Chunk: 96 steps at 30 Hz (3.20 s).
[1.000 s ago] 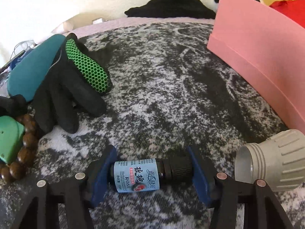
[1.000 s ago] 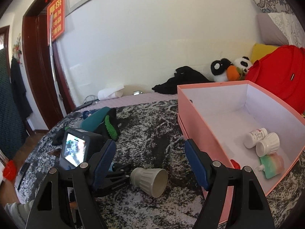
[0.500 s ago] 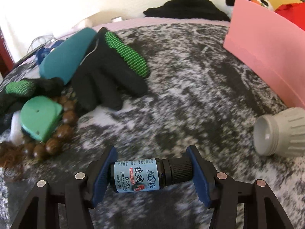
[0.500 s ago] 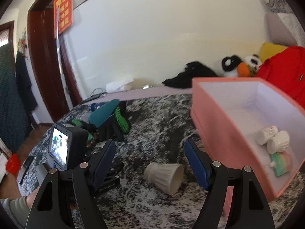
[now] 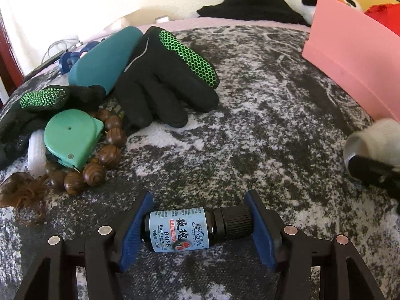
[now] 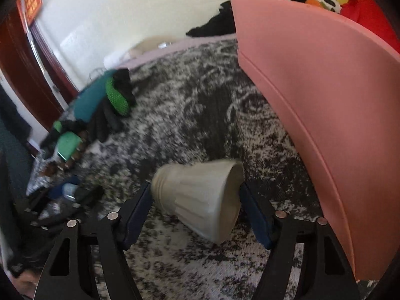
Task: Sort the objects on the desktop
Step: 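Grasp the rose oil bottle with left tool while right tool grasps grey lamp cup, then carry oil bottle and grey lamp cup into the pink box and release, then move both tools back toward the remaining items on the bed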
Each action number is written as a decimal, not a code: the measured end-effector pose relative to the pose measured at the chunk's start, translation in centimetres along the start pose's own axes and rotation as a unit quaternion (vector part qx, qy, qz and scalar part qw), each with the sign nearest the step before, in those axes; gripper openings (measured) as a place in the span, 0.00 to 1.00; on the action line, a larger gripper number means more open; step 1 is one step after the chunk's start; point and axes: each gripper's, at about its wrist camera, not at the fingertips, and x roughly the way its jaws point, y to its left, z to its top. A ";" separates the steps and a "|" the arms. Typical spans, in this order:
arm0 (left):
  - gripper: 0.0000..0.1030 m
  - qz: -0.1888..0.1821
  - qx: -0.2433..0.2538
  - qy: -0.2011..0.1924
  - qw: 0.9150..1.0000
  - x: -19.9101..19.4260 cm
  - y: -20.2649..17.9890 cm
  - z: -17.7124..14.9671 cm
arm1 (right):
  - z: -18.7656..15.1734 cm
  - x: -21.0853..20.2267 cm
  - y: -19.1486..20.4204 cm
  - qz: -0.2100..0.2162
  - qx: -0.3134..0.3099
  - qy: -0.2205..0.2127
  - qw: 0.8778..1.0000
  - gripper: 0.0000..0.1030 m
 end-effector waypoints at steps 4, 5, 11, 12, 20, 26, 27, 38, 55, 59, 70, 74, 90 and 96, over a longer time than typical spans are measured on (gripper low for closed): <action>0.62 -0.002 -0.001 0.000 1.000 -0.1 0.1 0.0 | -0.2 0.7 1.0 -0.020 -0.037 -0.002 0.999 0.56; 0.62 -0.001 0.000 0.000 1.000 -0.2 0.1 -0.1 | -0.3 0.5 1.2 -0.018 -0.043 -0.006 0.999 0.55; 0.62 -0.001 -0.005 -0.006 1.000 -0.7 0.4 -0.1 | -0.4 -1.3 2.6 -0.017 -0.078 -0.037 0.996 0.52; 0.62 -0.002 -0.006 -0.007 1.000 -0.8 0.4 0.0 | -0.3 -1.6 2.7 -0.017 -0.080 -0.042 0.996 0.50; 0.62 -0.002 -0.005 -0.012 1.000 -1.4 0.4 -0.1 | 0.0 -5.3 3.7 0.000 -0.087 -0.087 0.992 0.49; 0.62 -0.002 -0.002 -0.022 1.000 -2.2 -0.1 0.2 | -0.4 -9.1 5.3 -0.042 -0.132 -0.163 0.977 0.49; 0.62 -0.003 -0.002 -0.025 1.000 -2.3 -0.3 0.3 | -0.4 -9.6 5.4 -0.046 -0.138 -0.174 0.974 0.49; 0.62 -0.027 0.041 -0.103 0.993 -6.8 -6.0 2.9 | 1.0 -15.9 1.0 -0.098 -0.095 -0.276 0.951 0.49; 0.62 -0.106 0.137 -0.144 0.974 -9.8 -25.6 13.1 | 4.0 -19.2 -17.4 -0.135 0.139 -0.280 0.940 0.50; 0.65 -0.102 0.127 -0.137 0.977 -9.2 -27.7 14.1 | 4.0 -19.7 -19.3 -0.157 0.166 -0.280 0.932 0.52; 0.99 -0.100 0.050 -0.110 0.988 -8.5 -25.0 14.1 | 3.2 -20.2 -21.3 -0.113 0.219 -0.286 0.926 0.77; 0.99 -0.089 0.050 -0.114 0.988 -9.2 -23.7 13.4 | 3.2 -20.1 -20.1 -0.113 0.206 -0.288 0.928 0.77; 0.99 0.004 0.052 -0.129 0.990 -11.9 -13.5 7.6 | 3.9 -18.6 -12.1 -0.079 0.162 -0.288 0.941 0.77; 0.99 0.058 0.002 -0.101 0.993 -10.2 -4.6 3.8 | 3.9 -17.4 -6.0 -0.066 0.116 -0.296 0.946 0.77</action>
